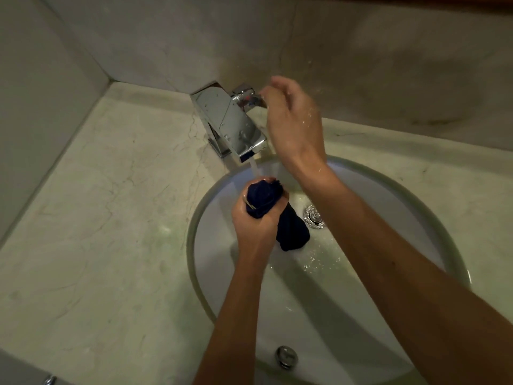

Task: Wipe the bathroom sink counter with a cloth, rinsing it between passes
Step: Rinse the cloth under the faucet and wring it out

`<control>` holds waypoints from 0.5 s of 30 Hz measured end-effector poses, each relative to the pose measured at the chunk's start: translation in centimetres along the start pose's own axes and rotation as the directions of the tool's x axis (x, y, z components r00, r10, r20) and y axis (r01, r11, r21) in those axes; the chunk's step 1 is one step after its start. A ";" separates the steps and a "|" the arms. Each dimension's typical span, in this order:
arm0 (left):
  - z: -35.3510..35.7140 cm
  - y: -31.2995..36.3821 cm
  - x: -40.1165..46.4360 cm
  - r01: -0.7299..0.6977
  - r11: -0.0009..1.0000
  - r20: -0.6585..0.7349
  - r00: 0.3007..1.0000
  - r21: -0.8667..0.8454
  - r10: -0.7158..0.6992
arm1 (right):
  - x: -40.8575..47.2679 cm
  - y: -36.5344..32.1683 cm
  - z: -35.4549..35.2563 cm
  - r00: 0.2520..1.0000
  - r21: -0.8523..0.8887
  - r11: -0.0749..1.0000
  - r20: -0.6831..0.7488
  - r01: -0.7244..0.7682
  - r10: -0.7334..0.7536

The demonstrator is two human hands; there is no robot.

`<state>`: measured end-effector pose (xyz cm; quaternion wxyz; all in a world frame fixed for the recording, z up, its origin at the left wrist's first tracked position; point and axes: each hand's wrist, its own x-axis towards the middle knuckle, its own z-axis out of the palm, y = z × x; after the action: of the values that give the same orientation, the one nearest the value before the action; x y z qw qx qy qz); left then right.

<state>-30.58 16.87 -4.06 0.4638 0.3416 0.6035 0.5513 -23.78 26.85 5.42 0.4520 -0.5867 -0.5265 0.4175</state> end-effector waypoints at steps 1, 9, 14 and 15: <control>0.0 0.0 0.1 0.005 1.000 -0.005 1.000 0.001 -0.005 | -0.4 0.3 -0.1 1.000 0.009 1.000 0.004 0.014 -0.014; -0.2 3.2 1.0 0.350 0.845 0.400 0.899 -0.404 -0.181 | -1.9 9.0 -5.2 0.817 -0.026 0.923 0.457 -0.383 0.352; 1.2 3.2 2.1 0.594 0.551 0.564 0.787 -0.586 -0.250 | -7.3 11.5 -5.8 0.362 0.165 0.551 0.892 -0.818 0.270; 1.3 3.0 2.2 0.627 0.494 0.598 0.764 -0.602 -0.240 | -8.5 11.9 -5.5 0.286 0.222 0.374 0.950 -0.900 0.124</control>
<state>-30.38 19.88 -1.49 0.8128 0.0525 0.2512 0.5230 -16.41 17.47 -4.71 0.1525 -0.2161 -0.1786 0.9477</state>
